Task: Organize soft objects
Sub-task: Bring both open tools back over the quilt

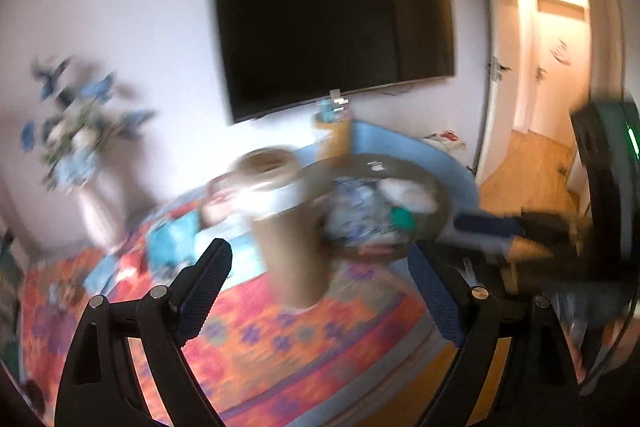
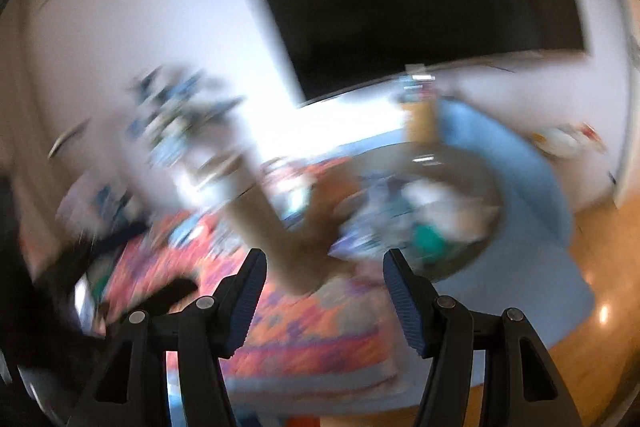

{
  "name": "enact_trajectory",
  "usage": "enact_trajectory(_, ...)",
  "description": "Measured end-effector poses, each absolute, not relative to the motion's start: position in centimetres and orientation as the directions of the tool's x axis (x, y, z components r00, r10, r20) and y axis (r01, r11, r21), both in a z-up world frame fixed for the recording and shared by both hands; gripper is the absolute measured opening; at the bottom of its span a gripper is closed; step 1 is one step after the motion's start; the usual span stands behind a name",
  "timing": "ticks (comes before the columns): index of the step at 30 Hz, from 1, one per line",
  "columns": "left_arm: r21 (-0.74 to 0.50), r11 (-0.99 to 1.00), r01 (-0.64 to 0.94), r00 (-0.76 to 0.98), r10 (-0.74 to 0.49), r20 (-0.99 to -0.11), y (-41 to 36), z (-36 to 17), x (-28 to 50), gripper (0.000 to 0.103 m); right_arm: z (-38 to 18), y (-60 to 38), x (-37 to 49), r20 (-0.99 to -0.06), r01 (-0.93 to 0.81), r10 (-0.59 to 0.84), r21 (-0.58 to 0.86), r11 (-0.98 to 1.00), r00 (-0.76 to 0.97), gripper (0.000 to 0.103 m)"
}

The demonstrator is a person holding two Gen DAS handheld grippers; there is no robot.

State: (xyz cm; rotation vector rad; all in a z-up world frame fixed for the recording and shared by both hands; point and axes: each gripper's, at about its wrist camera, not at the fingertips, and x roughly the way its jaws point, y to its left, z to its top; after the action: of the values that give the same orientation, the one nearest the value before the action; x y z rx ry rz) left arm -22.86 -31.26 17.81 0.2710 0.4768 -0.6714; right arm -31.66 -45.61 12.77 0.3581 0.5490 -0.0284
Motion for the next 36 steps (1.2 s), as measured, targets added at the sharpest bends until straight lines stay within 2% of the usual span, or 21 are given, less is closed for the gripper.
enact_trajectory(5,0.046,0.854,0.519,0.751,-0.429,-0.501,-21.7,18.1,-18.5,0.089,12.3,-35.3,-28.9,-0.567,-0.090,0.178,0.180,0.980,0.804,0.059)
enact_trajectory(8,0.032,0.923,0.384,0.798,-0.314,-0.514,-15.6,17.4,-14.6,0.089,11.8,-29.6,-25.1,-0.595,-0.193,0.270,0.191,0.962,0.757,0.060)
enact_trajectory(11,-0.005,0.967,0.254,0.814,-0.217,-0.540,-9.7,15.4,-10.5,0.089,10.1,-24.6,-19.9,-0.634,-0.207,0.305,0.225,0.952,0.711,0.085)
enact_trajectory(16,-0.004,0.993,0.119,0.813,-0.099,-0.573,-1.5,10.6,-5.1,0.089,6.1,-18.9,-10.9,-0.754,-0.144,0.224,0.172,0.974,0.617,0.085)
enact_trajectory(19,-0.043,0.994,0.098,0.787,-0.103,-0.609,1.0,8.0,-2.2,0.089,3.7,-18.1,-6.1,-0.793,-0.095,0.247,0.235,0.967,0.557,0.085)
enact_trajectory(23,-0.138,0.988,0.075,0.746,-0.147,-0.650,3.3,5.5,1.5,0.089,1.4,-15.8,-1.2,-0.834,-0.074,0.198,0.187,0.980,0.516,0.085)
enact_trajectory(29,-0.092,0.995,0.048,0.748,-0.097,-0.656,3.1,2.6,3.1,0.089,-0.6,-14.1,2.0,-0.830,-0.019,0.119,0.130,0.991,0.546,0.086)
enact_trajectory(31,-0.099,0.994,0.054,0.738,-0.106,-0.667,3.0,2.7,3.2,0.089,-0.8,-13.8,1.9,-0.820,-0.015,0.074,0.079,0.997,0.567,0.089)
enact_trajectory(33,-0.091,0.995,0.050,0.752,-0.098,-0.652,2.9,2.8,2.9,0.089,-1.2,-13.2,1.9,-0.828,-0.019,0.028,0.021,1.000,0.561,0.103)
enact_trajectory(36,-0.081,0.996,0.046,0.746,-0.088,-0.660,2.9,2.6,3.1,0.089,-1.3,-13.1,1.3,-0.813,0.019,-0.001,0.013,1.000,0.582,0.103)
